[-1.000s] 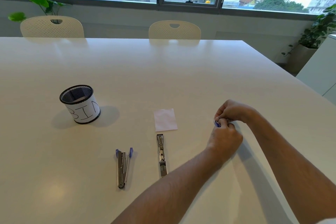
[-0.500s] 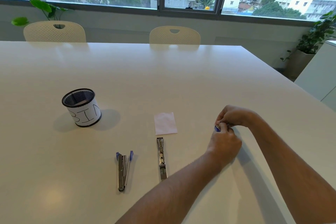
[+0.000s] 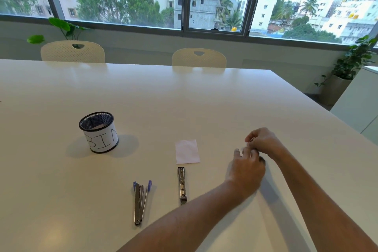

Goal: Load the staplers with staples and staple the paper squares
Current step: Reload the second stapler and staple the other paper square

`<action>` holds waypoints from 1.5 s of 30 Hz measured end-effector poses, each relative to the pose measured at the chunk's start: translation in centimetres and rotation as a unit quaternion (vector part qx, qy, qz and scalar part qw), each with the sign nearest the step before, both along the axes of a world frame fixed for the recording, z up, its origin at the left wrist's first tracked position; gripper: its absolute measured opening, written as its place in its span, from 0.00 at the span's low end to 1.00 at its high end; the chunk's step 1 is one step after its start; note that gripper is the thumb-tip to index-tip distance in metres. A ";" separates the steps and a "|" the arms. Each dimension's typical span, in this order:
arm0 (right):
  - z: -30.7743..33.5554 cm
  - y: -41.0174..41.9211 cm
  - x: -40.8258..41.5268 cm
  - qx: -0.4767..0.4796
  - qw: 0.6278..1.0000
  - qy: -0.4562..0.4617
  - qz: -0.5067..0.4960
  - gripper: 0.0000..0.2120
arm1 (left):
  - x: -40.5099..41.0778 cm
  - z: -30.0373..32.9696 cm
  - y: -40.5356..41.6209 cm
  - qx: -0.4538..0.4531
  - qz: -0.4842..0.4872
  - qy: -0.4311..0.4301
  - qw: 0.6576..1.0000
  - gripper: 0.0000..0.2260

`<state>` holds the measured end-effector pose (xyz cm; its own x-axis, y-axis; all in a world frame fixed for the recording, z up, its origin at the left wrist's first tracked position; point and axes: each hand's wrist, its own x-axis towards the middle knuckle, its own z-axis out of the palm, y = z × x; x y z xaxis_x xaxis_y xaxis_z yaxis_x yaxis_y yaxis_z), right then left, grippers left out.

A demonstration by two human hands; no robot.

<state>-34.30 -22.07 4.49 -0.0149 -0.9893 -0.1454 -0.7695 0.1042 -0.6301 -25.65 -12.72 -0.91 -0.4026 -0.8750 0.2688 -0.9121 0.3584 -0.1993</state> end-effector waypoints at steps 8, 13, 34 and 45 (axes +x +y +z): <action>-0.1 2.3 2.8 -0.076 0.995 -0.065 0.008 0.06 | 4.8 2.9 0.6 -0.031 0.079 0.122 0.989 0.14; -0.7 4.4 4.6 -0.063 0.990 -0.120 0.047 0.06 | 9.0 3.3 1.2 -0.030 0.169 0.160 0.972 0.15; -1.4 8.9 10.8 -0.020 0.973 -0.178 0.145 0.03 | 14.3 2.4 7.1 0.109 0.303 0.189 0.928 0.05; -0.9 8.8 9.3 -0.032 0.970 -0.200 0.133 0.08 | 14.2 1.7 7.8 0.054 0.309 0.323 0.893 0.11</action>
<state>-25.04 -13.28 3.55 0.2868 -0.9576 -0.0258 -0.4560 -0.1128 -0.8828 -11.45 -4.94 0.82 0.3740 -0.9116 0.1703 -0.8548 -0.2676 0.4447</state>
